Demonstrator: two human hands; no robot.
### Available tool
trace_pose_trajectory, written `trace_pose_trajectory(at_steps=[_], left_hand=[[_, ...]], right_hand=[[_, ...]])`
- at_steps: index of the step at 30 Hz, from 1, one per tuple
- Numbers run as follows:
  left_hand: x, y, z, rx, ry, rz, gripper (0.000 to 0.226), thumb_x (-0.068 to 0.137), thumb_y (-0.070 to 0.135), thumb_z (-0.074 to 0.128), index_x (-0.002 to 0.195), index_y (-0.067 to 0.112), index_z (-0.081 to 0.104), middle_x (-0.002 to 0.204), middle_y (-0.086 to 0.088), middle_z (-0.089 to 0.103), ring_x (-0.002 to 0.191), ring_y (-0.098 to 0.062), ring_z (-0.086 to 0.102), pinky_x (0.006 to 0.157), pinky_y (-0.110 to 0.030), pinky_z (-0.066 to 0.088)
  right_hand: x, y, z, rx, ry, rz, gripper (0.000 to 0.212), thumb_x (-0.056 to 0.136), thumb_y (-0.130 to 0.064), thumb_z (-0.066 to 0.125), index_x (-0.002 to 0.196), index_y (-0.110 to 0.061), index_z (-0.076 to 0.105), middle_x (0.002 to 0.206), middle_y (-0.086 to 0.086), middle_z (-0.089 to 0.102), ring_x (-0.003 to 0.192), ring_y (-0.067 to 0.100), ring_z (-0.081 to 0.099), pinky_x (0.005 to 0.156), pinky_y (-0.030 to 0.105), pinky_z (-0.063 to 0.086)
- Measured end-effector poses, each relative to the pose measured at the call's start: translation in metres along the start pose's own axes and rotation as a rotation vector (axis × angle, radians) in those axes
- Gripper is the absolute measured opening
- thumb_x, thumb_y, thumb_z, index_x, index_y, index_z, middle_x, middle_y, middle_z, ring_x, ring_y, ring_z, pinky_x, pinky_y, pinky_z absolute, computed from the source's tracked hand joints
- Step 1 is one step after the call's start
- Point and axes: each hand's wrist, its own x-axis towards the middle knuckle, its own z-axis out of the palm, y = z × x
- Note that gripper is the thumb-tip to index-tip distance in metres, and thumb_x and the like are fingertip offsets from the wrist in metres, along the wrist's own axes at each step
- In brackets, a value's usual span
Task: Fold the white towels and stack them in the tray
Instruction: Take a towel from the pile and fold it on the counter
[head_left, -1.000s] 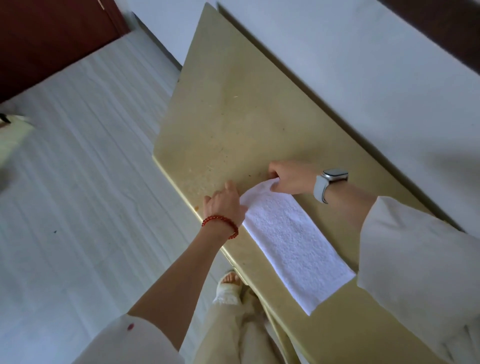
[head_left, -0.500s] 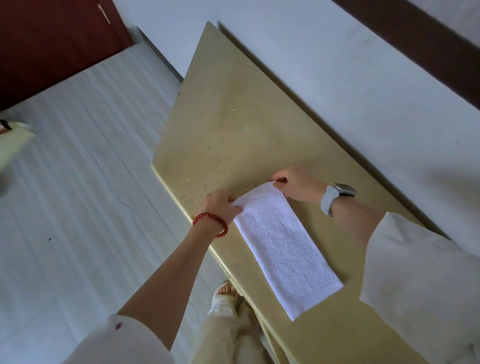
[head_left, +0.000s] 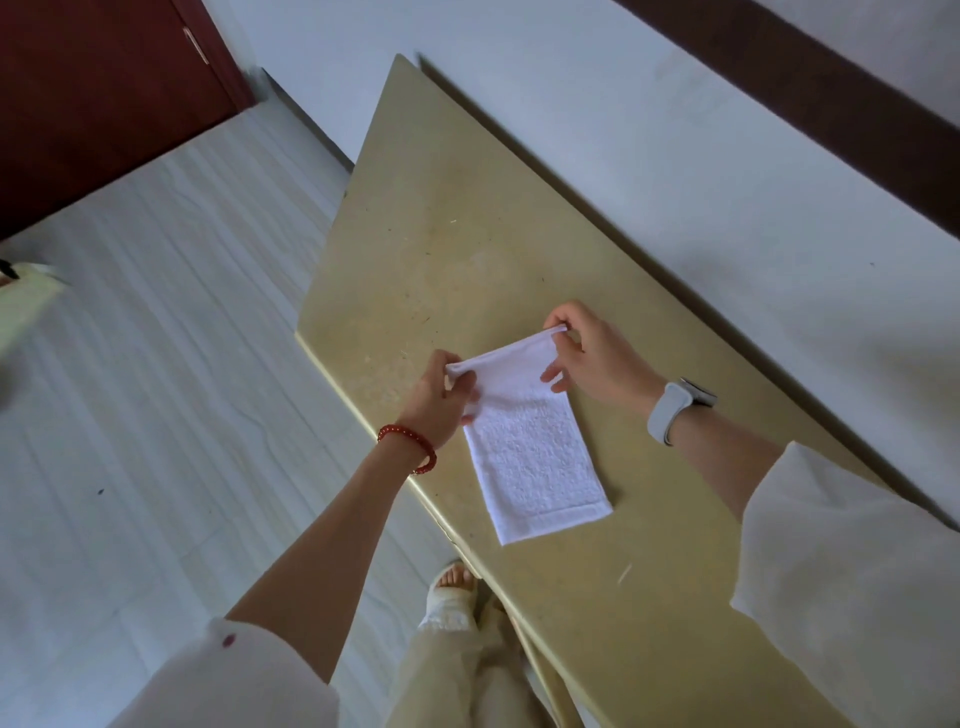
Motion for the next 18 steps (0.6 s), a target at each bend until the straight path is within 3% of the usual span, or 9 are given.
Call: trace_pose_trajectory(at_steps=[3, 6, 9, 12, 13, 16, 18], left_hand=[[-0.003, -0.005, -0.002, 0.012, -0.045, 0.049, 0.011, 0.095, 0.011, 0.047, 0.087, 0.019, 0.044, 0.092, -0.009, 0.052, 0.089, -0.022, 0.054, 0.088, -0.051, 0.049], [-0.015, -0.014, -0.003, 0.211, 0.048, 0.346, 0.005, 0.086, 0.018, 0.054, 0.09, 0.016, 0.05, 0.109, -0.002, 0.055, 0.1, -0.019, 0.056, 0.086, -0.036, 0.049], [-0.032, -0.028, -0.006, 0.46, 0.108, 0.642, 0.01, 0.078, 0.025, 0.048, 0.086, 0.021, 0.052, 0.113, -0.005, 0.06, 0.088, -0.02, 0.063, 0.07, -0.029, 0.053], [-0.046, -0.041, -0.008, 0.626, 0.122, 0.792, 0.009, 0.076, 0.018, 0.046, 0.084, 0.023, 0.048, 0.106, -0.007, 0.064, 0.068, -0.022, 0.064, 0.056, -0.02, 0.047], [-0.049, -0.046, -0.008, 0.654, 0.121, 0.82, 0.01, 0.076, 0.016, 0.047, 0.084, 0.022, 0.047, 0.103, -0.005, 0.063, 0.062, -0.021, 0.063, 0.051, -0.019, 0.046], [-0.053, -0.061, -0.007, 0.703, 0.135, 0.871, 0.012, 0.075, 0.011, 0.047, 0.084, 0.02, 0.047, 0.098, 0.006, 0.054, 0.053, -0.021, 0.059, 0.039, -0.022, 0.045], [-0.054, -0.07, -0.005, 0.725, 0.121, 0.876, 0.014, 0.074, 0.009, 0.045, 0.084, 0.019, 0.047, 0.098, 0.007, 0.053, 0.054, -0.021, 0.06, 0.037, -0.022, 0.043]], right_hand=[[-0.011, 0.007, 0.004, 0.069, -0.002, -0.019, 0.014, 0.097, -0.011, 0.03, 0.09, -0.017, 0.04, 0.105, 0.01, 0.048, 0.088, 0.02, 0.066, 0.067, 0.036, 0.058], [-0.03, 0.018, 0.002, 0.073, 0.029, -0.081, 0.017, 0.097, -0.006, 0.033, 0.091, -0.02, 0.041, 0.114, 0.008, 0.049, 0.099, 0.019, 0.06, 0.076, 0.037, 0.057], [-0.057, 0.029, 0.004, -0.017, 0.086, -0.185, 0.015, 0.091, 0.002, 0.04, 0.095, -0.011, 0.047, 0.112, 0.011, 0.054, 0.103, 0.018, 0.057, 0.084, 0.039, 0.054], [-0.084, 0.038, 0.013, -0.117, 0.123, -0.249, 0.014, 0.086, 0.008, 0.046, 0.094, -0.002, 0.053, 0.113, 0.015, 0.055, 0.105, 0.004, 0.051, 0.074, 0.02, 0.052], [-0.091, 0.042, 0.017, -0.146, 0.124, -0.264, 0.015, 0.083, 0.01, 0.048, 0.093, 0.0, 0.054, 0.114, 0.015, 0.054, 0.104, 0.003, 0.05, 0.071, 0.02, 0.053], [-0.104, 0.057, 0.031, -0.262, 0.114, -0.305, 0.018, 0.077, 0.012, 0.051, 0.09, 0.001, 0.056, 0.115, 0.014, 0.056, 0.089, 0.025, 0.061, 0.072, 0.044, 0.054], [-0.108, 0.068, 0.038, -0.301, 0.109, -0.308, 0.016, 0.077, 0.003, 0.048, 0.089, -0.002, 0.057, 0.118, 0.013, 0.056, 0.078, 0.034, 0.063, 0.066, 0.047, 0.052]])
